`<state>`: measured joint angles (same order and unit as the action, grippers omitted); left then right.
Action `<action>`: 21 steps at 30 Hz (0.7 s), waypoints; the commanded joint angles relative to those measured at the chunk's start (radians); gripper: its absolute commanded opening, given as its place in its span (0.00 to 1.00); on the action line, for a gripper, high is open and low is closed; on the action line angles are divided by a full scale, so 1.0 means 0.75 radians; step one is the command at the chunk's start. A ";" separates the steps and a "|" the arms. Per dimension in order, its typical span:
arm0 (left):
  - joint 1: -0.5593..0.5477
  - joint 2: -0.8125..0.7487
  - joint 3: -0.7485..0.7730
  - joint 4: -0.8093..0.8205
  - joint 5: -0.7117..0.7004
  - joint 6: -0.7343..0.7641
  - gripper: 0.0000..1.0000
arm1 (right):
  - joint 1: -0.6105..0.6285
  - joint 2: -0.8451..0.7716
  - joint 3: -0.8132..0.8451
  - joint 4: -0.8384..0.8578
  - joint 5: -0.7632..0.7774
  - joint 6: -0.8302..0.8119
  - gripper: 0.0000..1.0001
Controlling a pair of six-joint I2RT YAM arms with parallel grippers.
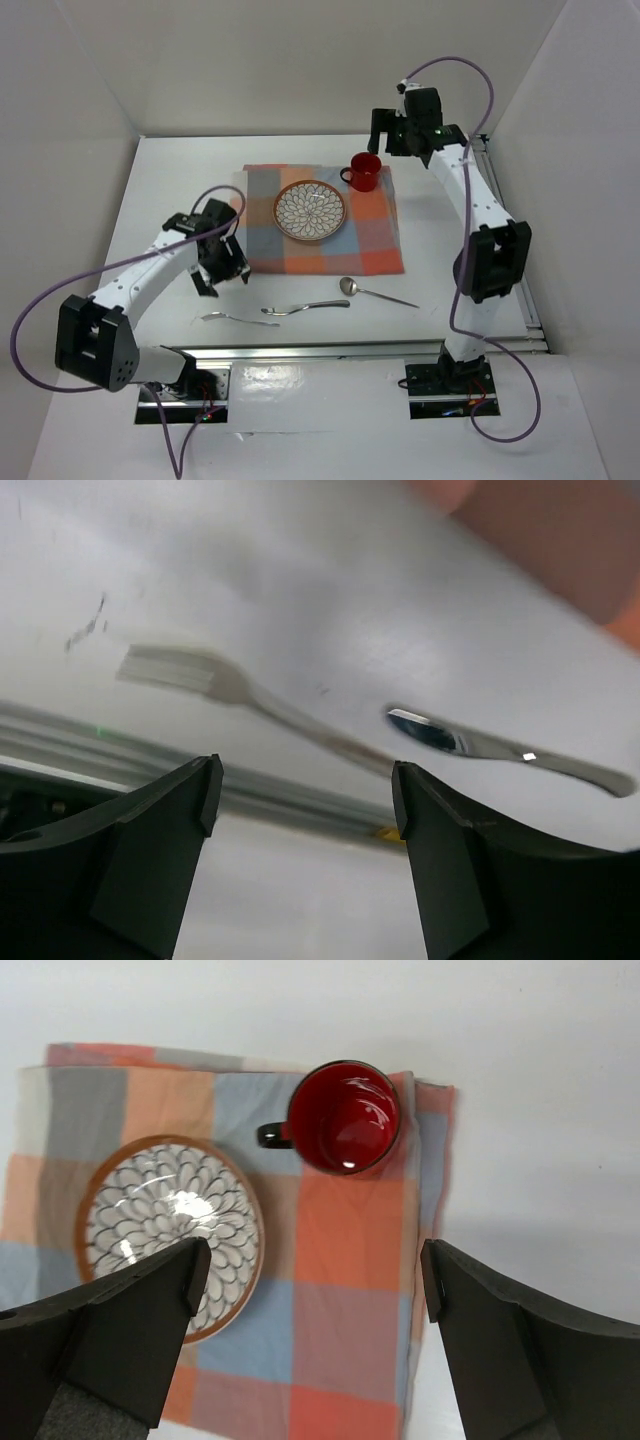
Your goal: Set the dinner table for one person
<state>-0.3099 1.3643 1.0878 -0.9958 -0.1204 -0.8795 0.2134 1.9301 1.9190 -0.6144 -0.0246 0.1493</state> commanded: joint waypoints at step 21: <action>-0.043 -0.254 -0.667 0.379 0.187 -0.582 0.75 | 0.055 -0.303 -0.362 0.128 -0.094 0.057 0.97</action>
<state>-0.3374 1.1748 0.6044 -0.7364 0.0143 -1.2697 0.2550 1.7466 1.6608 -0.5537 -0.0944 0.1867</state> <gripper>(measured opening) 0.749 0.975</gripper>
